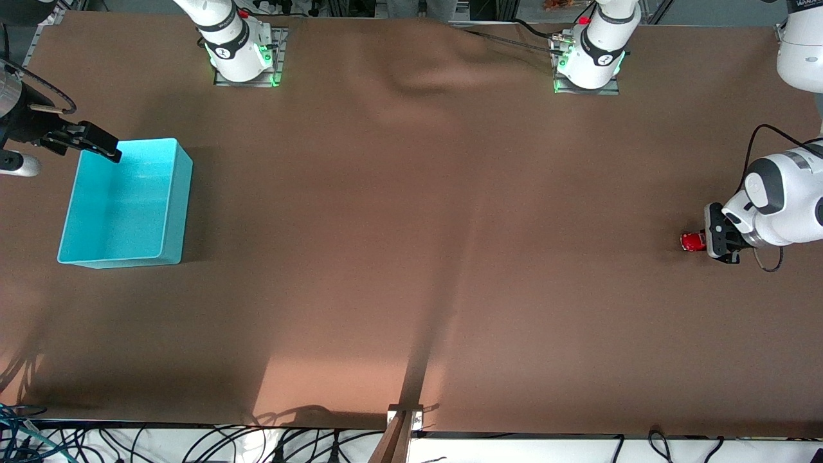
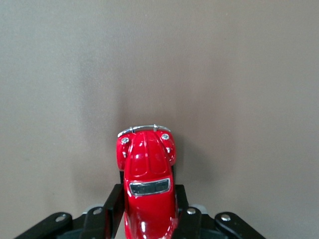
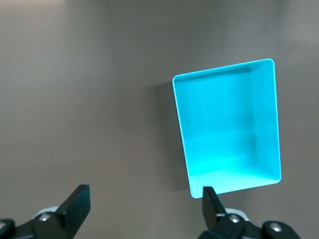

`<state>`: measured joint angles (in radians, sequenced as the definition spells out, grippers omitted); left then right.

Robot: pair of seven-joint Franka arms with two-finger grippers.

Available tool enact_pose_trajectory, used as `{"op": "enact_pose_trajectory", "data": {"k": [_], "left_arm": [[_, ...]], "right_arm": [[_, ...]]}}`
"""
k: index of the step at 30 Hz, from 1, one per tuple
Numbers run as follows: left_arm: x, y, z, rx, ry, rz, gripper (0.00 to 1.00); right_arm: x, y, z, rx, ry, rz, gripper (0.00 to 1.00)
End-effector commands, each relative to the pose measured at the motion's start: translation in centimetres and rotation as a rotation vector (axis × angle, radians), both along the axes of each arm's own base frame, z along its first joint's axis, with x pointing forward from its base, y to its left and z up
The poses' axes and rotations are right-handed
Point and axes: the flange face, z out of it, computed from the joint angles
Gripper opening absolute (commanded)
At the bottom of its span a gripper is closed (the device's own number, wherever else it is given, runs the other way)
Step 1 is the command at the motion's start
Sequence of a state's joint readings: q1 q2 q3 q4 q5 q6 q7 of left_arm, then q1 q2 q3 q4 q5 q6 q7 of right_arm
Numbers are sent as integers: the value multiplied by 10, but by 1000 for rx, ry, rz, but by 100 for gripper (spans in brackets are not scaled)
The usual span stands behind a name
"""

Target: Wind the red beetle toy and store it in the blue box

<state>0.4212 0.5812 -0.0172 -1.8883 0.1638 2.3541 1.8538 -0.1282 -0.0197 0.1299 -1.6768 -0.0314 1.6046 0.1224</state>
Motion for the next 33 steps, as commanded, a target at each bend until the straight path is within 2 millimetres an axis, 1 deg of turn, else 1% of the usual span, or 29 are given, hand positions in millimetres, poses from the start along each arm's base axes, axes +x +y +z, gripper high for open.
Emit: {"op": "enact_pose_trajectory", "data": {"k": [1,6,8,22,29,31,32,33], "left_arm": [[-8,9,-44,-2,33,-26,13],[-8,9,-44,15,39,-70,13],[-5,11,-41,17,31,-69,13],[-3,7,-42,15,35,-104,12],[-4,8,-42,13,35,-107,14],[-4,8,-42,14,35,-106,19],[-3,7,-42,13,35,-107,24],[-3,7,-42,13,33,-106,36]], "right_arm": [[-4,2,6,4,-2,-14,100],[-4,2,6,4,-2,-14,100],[-4,2,6,4,-2,-14,100],[-4,2,7,4,-4,-14,100],[-4,2,6,4,-1,-14,100],[-4,2,7,4,-2,-14,100],[-4,2,7,4,-2,-14,100],[-4,2,7,4,-2,-14,100]]}}
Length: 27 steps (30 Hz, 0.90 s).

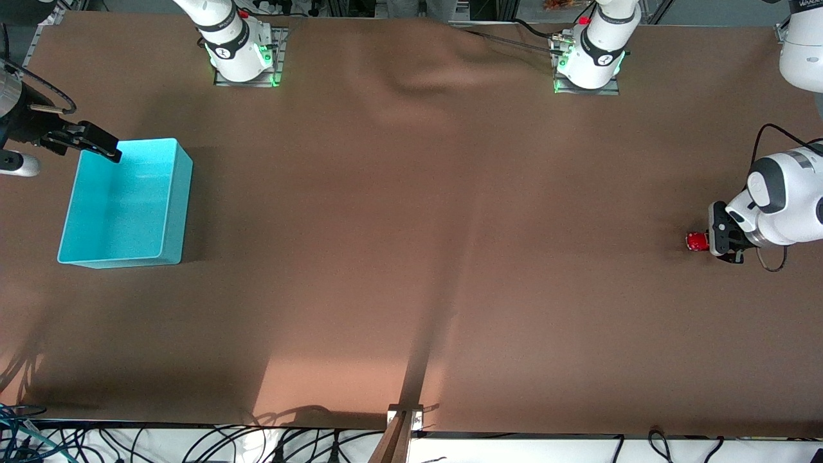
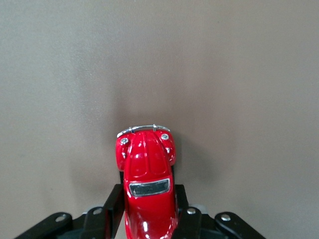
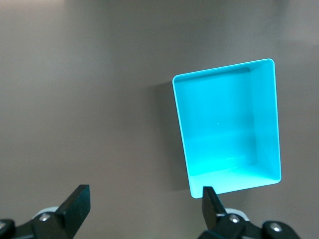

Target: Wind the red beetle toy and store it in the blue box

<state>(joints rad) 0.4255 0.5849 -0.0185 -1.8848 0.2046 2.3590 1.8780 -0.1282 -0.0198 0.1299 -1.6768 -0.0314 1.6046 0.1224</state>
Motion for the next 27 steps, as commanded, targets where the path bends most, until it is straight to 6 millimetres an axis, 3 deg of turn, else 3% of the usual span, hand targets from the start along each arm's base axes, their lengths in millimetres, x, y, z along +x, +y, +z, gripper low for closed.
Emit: {"op": "enact_pose_trajectory", "data": {"k": [1,3,10,27], "left_arm": [[-3,5,-41,-8,27,-51,52],[-3,6,-40,-10,23,-43,100],[7,0,-27,3,-24,-50,100],[8,-3,-26,1,-27,-53,100]], "right_arm": [[-4,2,7,4,-2,-14,100],[-4,2,7,4,-2,-14,100],[-4,2,7,4,-2,-14,100],[-4,2,6,4,-1,-14,100]]}}
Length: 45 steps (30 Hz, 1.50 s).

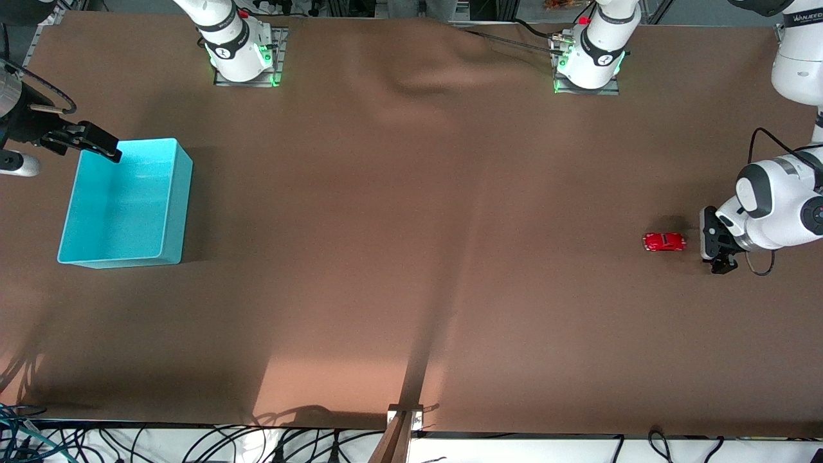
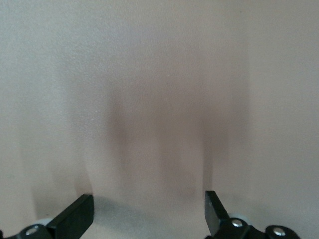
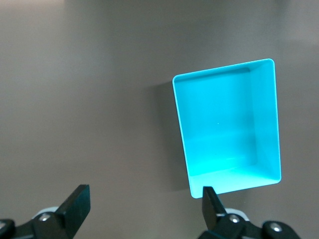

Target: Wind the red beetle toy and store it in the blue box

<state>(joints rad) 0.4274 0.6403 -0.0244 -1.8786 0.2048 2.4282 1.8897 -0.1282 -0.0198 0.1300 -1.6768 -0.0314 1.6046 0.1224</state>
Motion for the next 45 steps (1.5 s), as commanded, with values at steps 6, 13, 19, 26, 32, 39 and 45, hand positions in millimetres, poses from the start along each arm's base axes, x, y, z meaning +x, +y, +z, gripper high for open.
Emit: {"op": "enact_pose_trajectory", "data": {"k": [6,13,19,26,32,39,45], "left_arm": [[17,0,12,16,-36,-35,100],[37,-5,41,22,-98,-32,100],[40,-1,70,-19,-163,118,100],[45,-1,109,-6,-220,146,100],[47,-3,138,6,-259,189,100],[56,-31,188,12,-322,194,100],[56,-56,222,3,-331,255,100]], "right_arm": [[-4,2,6,4,-1,-14,100],[-4,2,6,4,-2,-14,100],[-4,2,6,4,-2,-14,100],[-4,2,7,4,-4,-14,100],[-4,2,7,4,-4,-14,100],[-2,2,6,10,-5,-3,100],[0,2,6,12,-5,1,100]]}}
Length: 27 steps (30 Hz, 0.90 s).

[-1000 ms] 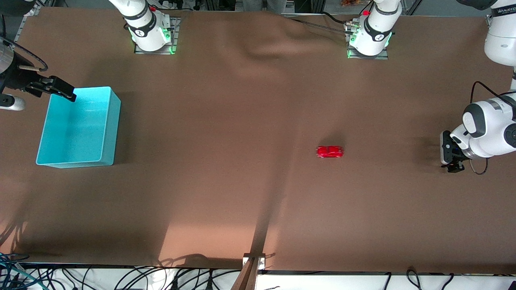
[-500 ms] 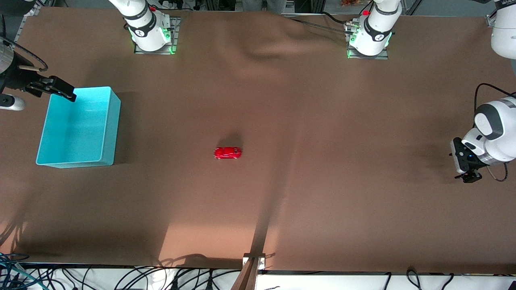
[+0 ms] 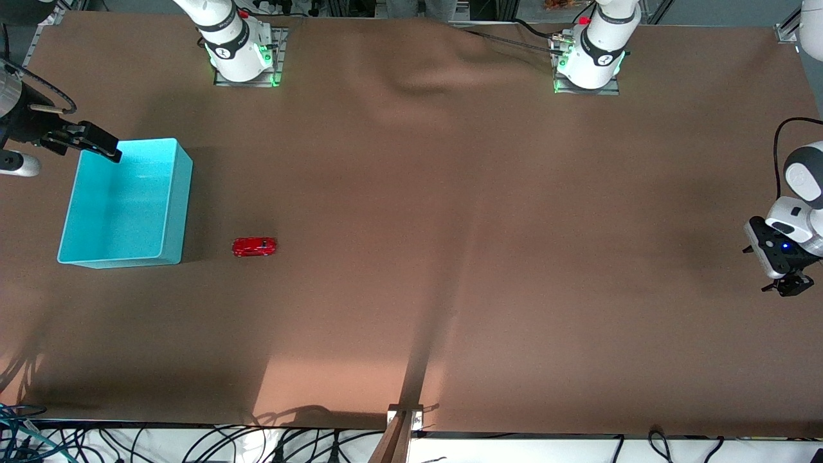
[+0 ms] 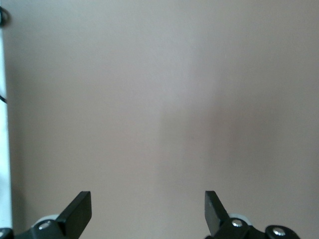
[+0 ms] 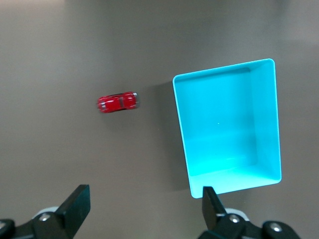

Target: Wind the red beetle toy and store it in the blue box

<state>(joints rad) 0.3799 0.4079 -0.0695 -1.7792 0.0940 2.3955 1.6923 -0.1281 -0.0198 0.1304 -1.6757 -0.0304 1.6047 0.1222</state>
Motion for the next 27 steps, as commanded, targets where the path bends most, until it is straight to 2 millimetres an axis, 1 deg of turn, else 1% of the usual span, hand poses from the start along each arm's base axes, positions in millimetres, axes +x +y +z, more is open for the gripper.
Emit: {"op": "enact_pose_trajectory", "data": {"k": [1,2,4,9,11,13,15,20,25,27], "left_arm": [[-7,-26,36,-24,-7,66,100],[-6,-33,41,-27,-7,77,100],[-9,-37,54,-35,-10,123,100],[-14,-66,82,-64,0,257,100],[-17,-76,93,-76,6,320,100],[-21,-89,103,-87,11,380,100],[-23,-95,109,-96,16,441,100],[-30,-110,123,-143,24,587,100],[-38,-121,135,-219,38,760,100],[-40,-131,140,-225,47,809,100]], "right_arm": [[0,2,5,12,-1,4,100],[1,1,3,13,2,4,100],[2,1,1,14,7,7,100],[2,2,-6,15,35,14,100],[3,6,-10,16,43,47,100],[6,9,-13,19,47,127,100],[9,9,-18,27,50,214,100],[20,6,-39,56,78,465,100],[29,6,-63,82,117,612,100],[34,5,-77,104,139,702,100]]}}
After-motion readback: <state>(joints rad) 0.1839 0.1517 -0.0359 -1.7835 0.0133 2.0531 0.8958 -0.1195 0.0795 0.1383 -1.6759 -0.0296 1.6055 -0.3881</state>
